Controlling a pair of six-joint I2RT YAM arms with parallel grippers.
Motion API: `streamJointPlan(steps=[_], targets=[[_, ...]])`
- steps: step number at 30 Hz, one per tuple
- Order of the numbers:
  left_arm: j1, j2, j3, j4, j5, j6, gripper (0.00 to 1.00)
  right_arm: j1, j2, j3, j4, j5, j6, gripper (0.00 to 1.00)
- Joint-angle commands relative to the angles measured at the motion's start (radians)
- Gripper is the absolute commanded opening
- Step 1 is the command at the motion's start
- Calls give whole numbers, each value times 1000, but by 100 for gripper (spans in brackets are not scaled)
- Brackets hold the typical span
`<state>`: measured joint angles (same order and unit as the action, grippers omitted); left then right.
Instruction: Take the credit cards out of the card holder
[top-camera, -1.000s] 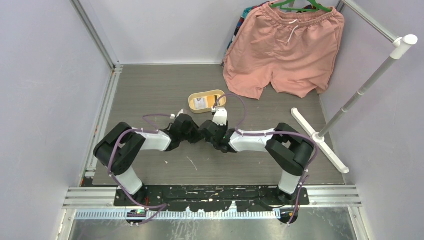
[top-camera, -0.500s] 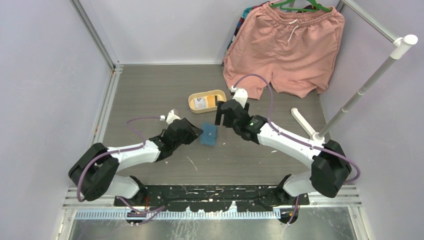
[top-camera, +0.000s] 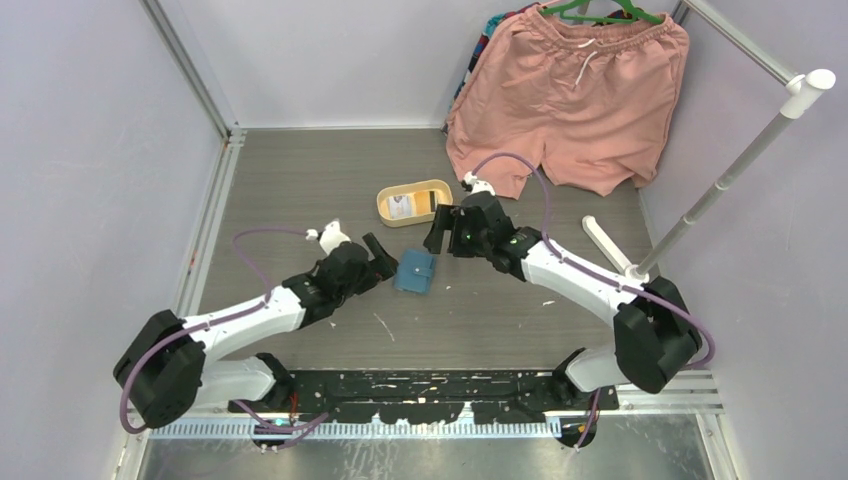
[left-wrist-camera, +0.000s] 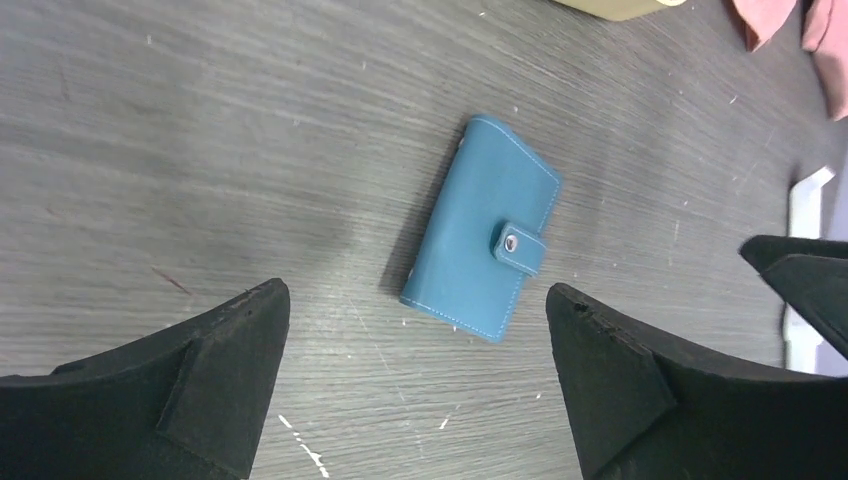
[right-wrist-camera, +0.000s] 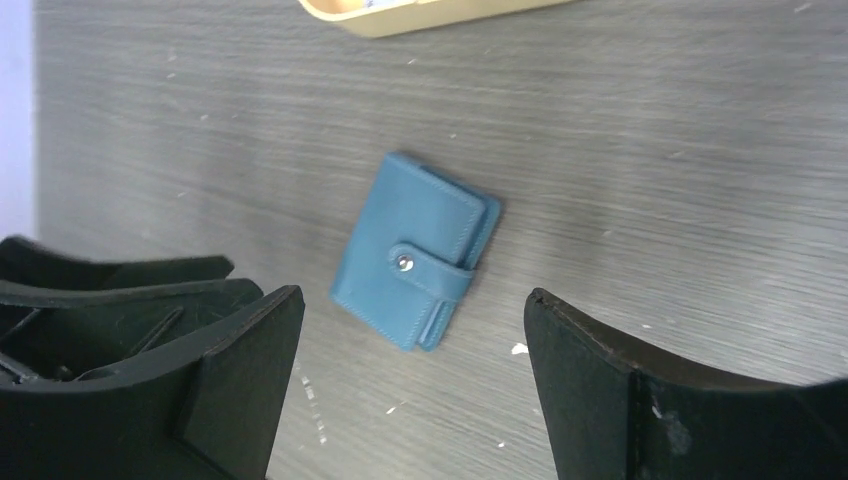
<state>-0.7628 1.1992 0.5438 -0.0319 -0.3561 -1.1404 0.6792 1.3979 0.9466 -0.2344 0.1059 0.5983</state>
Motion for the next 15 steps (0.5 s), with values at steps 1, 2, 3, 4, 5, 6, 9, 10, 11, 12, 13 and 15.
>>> streamJointPlan(steps=[1, 2, 3, 4, 5, 6, 9, 10, 11, 12, 13, 15], targets=[[37, -33, 109, -81, -8, 258, 100, -93, 16, -77, 270, -427, 90, 86], [62, -37, 118, -74, 34, 309, 100, -109, 30, -85, 307, -491, 118, 87], [93, -38, 120, -46, 130, 382, 100, -121, 44, -90, 330, -538, 129, 87], [137, -38, 120, -17, 213, 434, 100, -126, 57, -87, 332, -564, 126, 88], [174, -35, 124, 3, 281, 470, 100, -128, 67, -78, 311, -569, 109, 90], [212, -32, 131, 4, 326, 502, 100, -127, 73, -65, 278, -550, 92, 93], [284, -63, 125, 62, 451, 616, 100, -134, 55, -57, 241, -500, 54, 100], [297, -86, 113, 91, 485, 643, 100, -137, 37, -61, 241, -468, 47, 100], [315, -108, 102, 117, 518, 664, 100, -140, 20, -63, 217, -431, 42, 100], [337, -127, 92, 131, 543, 676, 100, -142, -3, -58, 192, -386, 32, 100], [357, -147, 81, 145, 567, 681, 100, -142, -18, -49, 160, -330, 18, 100], [397, -180, 60, 168, 620, 688, 100, -144, -48, -27, 101, -220, -20, 100]])
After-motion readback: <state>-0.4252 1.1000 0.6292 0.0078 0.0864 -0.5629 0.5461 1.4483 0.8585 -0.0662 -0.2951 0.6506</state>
